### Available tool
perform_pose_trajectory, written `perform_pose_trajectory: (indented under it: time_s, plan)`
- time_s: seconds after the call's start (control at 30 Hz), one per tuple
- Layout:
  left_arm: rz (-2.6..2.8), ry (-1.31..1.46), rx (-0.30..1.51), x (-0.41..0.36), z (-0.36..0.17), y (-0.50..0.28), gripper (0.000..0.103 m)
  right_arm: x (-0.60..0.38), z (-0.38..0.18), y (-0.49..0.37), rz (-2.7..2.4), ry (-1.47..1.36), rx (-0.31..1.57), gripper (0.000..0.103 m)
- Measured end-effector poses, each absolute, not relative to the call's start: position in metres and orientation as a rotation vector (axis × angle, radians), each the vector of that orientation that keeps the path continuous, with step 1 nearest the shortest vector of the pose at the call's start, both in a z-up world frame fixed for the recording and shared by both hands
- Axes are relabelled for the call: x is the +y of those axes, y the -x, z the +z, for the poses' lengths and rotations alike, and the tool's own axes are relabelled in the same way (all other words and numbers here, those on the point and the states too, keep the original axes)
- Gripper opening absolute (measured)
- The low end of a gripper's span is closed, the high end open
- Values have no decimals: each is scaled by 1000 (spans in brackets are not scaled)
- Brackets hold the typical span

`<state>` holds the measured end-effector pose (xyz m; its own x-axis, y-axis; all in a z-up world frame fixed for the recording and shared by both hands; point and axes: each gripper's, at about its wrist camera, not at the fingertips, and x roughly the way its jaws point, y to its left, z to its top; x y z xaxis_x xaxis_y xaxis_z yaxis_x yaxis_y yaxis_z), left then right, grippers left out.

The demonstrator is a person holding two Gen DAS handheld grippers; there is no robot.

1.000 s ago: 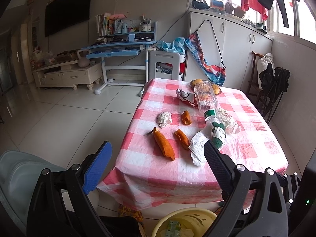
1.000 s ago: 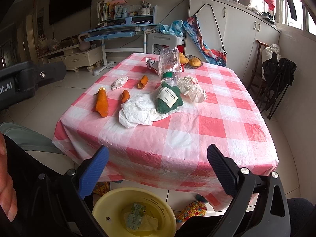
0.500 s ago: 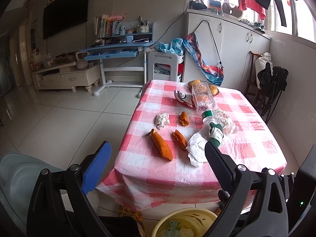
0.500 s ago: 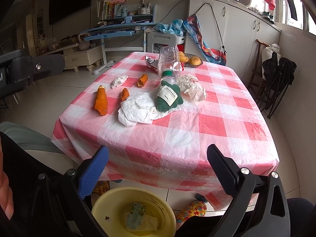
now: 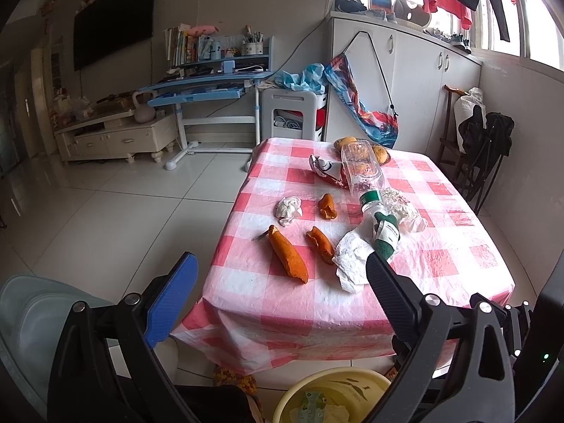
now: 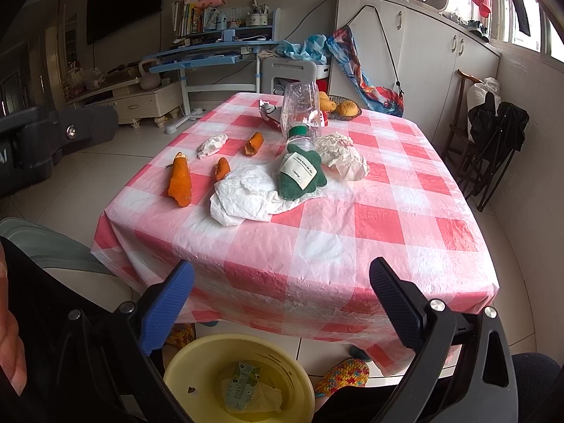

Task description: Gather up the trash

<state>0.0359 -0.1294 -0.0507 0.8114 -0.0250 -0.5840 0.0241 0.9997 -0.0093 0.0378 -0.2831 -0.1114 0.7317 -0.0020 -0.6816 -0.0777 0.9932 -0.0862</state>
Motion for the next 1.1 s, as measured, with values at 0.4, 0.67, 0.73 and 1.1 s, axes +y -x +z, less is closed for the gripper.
perform_pose_trajectory:
  time_s: [0.4, 0.67, 0.73, 1.1]
  plan:
    - [-28, 0, 636, -129, -56, -38, 93, -283, -113, -37, 41, 111, 748, 95]
    - [-27, -1, 637, -129, -57, -39, 93, -283, -112, -37, 41, 111, 748, 95]
    - [-27, -1, 637, -129, -57, -38, 93, -283, -112, -37, 41, 111, 749, 95]
    - [-27, -2, 637, -129, -57, -39, 93, -283, -112, -37, 41, 111, 749, 95]
